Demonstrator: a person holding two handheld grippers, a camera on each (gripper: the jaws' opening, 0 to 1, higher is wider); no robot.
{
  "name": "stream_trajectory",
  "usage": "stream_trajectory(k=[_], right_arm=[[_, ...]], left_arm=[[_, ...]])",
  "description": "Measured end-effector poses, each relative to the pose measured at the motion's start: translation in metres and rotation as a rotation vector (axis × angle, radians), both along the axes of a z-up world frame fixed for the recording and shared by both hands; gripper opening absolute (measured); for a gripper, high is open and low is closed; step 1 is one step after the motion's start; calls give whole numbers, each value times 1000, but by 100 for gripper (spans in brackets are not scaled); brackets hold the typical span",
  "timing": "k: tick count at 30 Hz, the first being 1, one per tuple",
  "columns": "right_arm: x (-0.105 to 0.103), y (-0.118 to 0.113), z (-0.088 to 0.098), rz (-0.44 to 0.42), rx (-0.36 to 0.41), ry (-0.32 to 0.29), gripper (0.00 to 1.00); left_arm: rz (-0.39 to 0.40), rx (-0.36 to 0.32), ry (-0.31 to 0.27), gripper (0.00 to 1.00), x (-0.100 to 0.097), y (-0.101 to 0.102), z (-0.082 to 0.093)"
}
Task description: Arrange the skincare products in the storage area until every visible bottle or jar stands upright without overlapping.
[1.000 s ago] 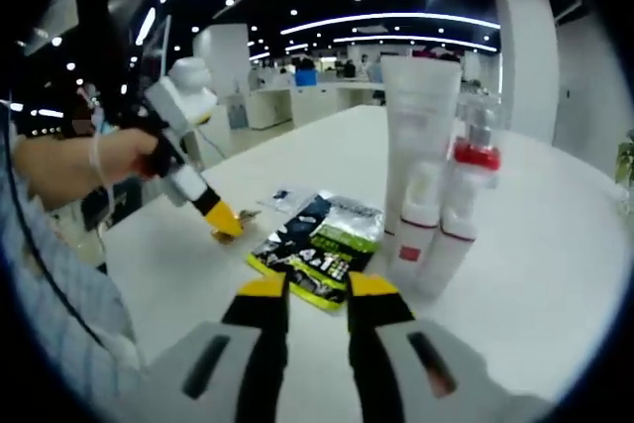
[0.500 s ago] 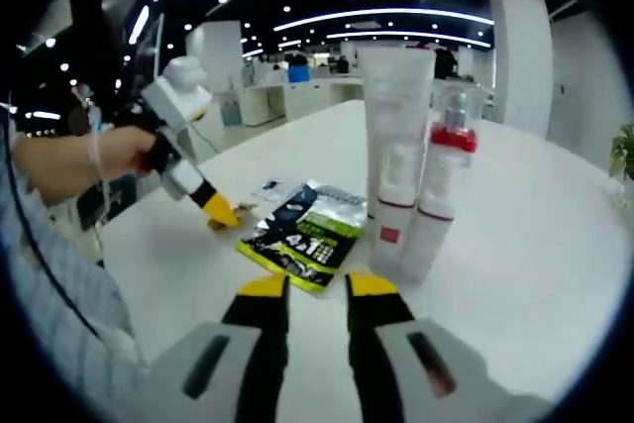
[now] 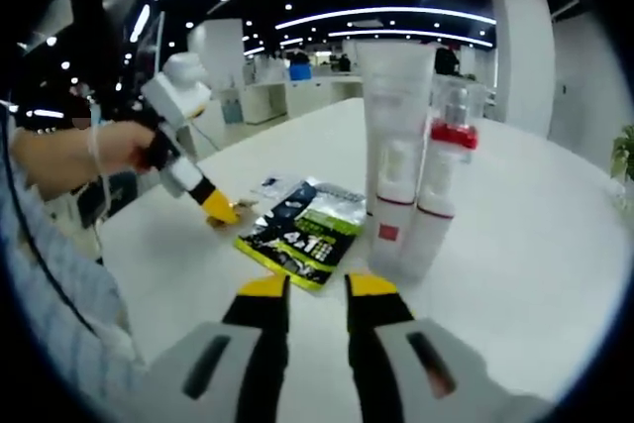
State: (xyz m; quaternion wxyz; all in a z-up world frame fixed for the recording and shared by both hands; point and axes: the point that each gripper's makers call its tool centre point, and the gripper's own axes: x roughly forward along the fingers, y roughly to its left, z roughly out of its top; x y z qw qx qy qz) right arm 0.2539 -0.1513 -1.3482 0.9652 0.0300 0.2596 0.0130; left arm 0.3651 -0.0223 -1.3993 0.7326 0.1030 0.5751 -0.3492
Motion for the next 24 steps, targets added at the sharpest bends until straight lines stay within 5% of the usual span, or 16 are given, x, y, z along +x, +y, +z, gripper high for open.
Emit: stream_trajectory(k=[24], right_arm=[[1, 2, -4, 8, 23, 3, 20]], left_arm=[[-34, -15, -19, 45, -1, -4, 1]])
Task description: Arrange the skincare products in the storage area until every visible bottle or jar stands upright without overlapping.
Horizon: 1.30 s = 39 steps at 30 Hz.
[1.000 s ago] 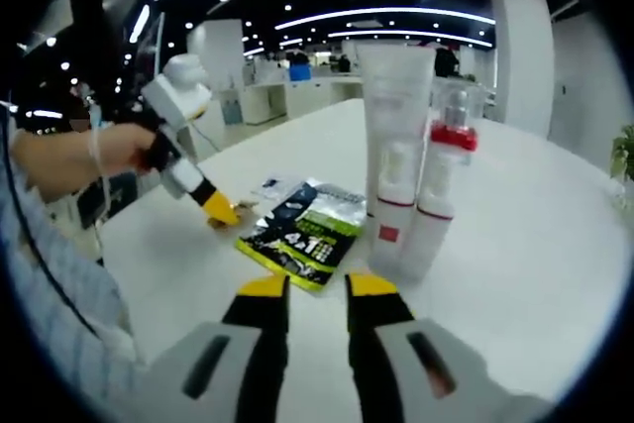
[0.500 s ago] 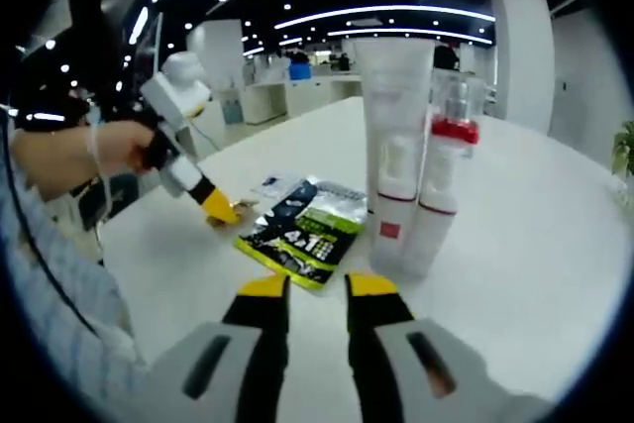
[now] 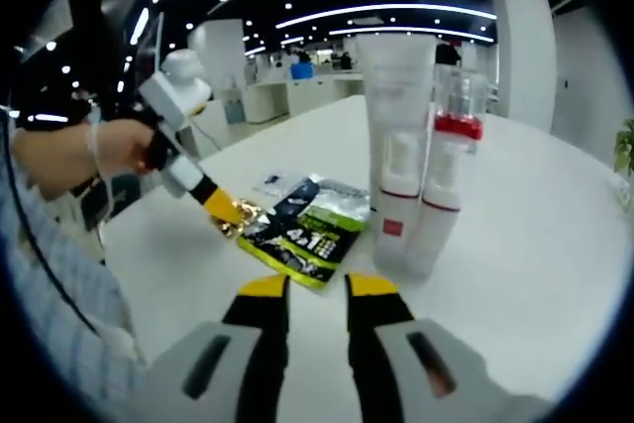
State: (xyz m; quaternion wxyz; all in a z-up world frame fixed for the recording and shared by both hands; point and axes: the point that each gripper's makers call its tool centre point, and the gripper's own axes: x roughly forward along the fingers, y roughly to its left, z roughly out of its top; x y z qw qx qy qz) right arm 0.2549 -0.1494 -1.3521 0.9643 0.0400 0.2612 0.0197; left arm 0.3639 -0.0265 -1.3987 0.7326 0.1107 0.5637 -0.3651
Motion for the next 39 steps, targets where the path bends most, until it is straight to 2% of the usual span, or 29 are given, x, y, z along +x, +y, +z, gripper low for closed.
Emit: stream_trajectory(k=[6, 13, 16, 19, 21, 22, 25, 26, 27, 30, 35, 39], right_arm=[[5, 10, 5, 39, 14, -16, 21], [29, 38, 8, 154, 27, -24, 21], [54, 56, 6, 237, 11, -10, 21], [70, 63, 8, 265, -13, -18, 19], [86, 74, 8, 297, -2, -15, 14], [92, 84, 4, 333, 21, 19, 12], [101, 92, -1, 366, 4, 41, 1], [103, 95, -3, 375, -4, 46, 1], [110, 99, -13, 387, -28, 80, 1], [114, 98, -25, 388, -58, 127, 1], [118, 98, -37, 395, -85, 177, 1], [118, 97, -46, 392, -107, 218, 1]], left_arm=[[-30, -30, -22, 46, -2, 3, 0], [-74, -103, -45, 45, -6, 12, 1], [-77, -159, -69, 44, -5, 14, 2], [-88, -178, -88, 42, -5, 15, 2], [-107, -191, -116, 41, -5, 15, 1], [-135, -194, -141, 41, -4, 16, 0], [-166, -197, -169, 40, -5, 17, -1], [-172, -199, -176, 40, -5, 17, -1], [-201, -205, -215, 39, -5, 19, -3], [-243, -202, -270, 36, -3, 21, -4], [-252, -209, -290, 34, -3, 21, -5], [-234, -234, -274, 33, -4, 21, -4]])
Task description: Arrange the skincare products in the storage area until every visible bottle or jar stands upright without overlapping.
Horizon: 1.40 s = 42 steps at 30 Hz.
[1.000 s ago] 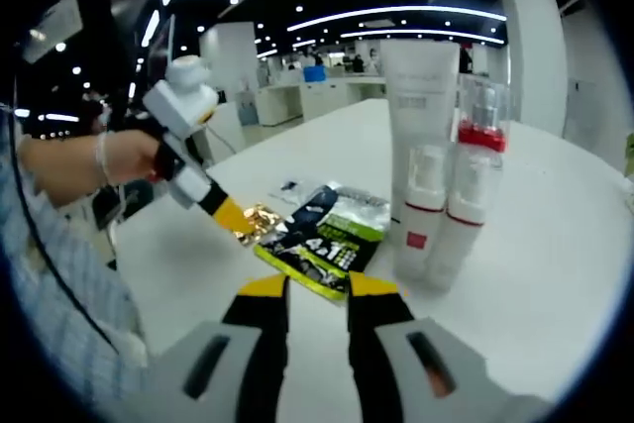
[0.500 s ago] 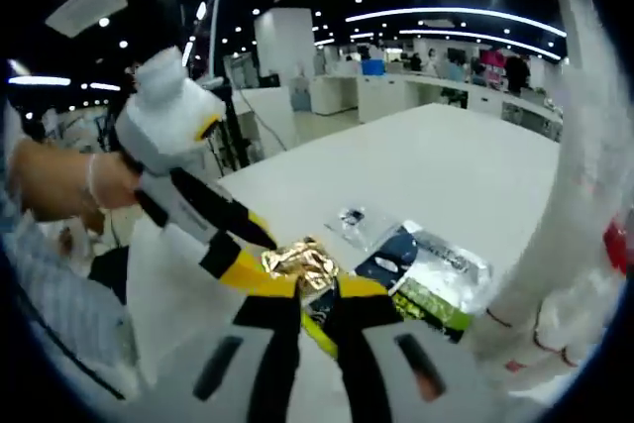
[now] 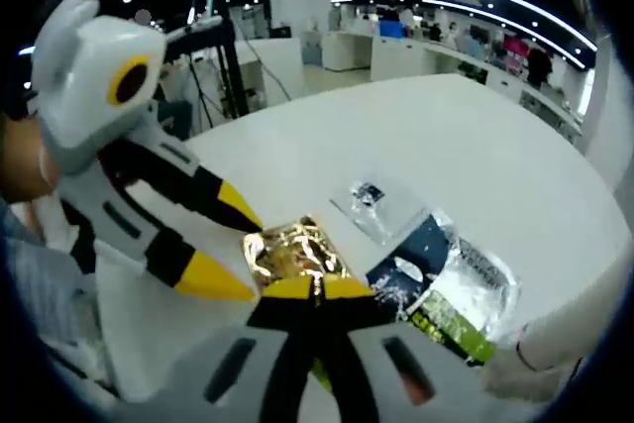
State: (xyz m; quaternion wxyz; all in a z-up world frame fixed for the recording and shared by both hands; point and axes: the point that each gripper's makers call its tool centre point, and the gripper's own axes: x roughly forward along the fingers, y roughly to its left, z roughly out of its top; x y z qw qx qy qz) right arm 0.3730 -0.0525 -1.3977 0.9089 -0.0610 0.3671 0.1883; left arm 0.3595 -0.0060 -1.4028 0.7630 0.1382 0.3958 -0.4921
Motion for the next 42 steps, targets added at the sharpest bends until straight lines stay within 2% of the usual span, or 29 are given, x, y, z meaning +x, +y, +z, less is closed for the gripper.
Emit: stream_trajectory(k=[4, 28, 42], right_arm=[[0, 0, -2, 6, -12, 4, 1], [6, 3, -4, 43, -51, -21, 1], [6, 3, -4, 17, -59, -26, 1]], left_arm=[[-6, 6, -10, 31, -2, 1, 0], [-17, 22, -38, 30, -4, 2, -1], [-10, 27, -72, 29, 4, 3, -1]])
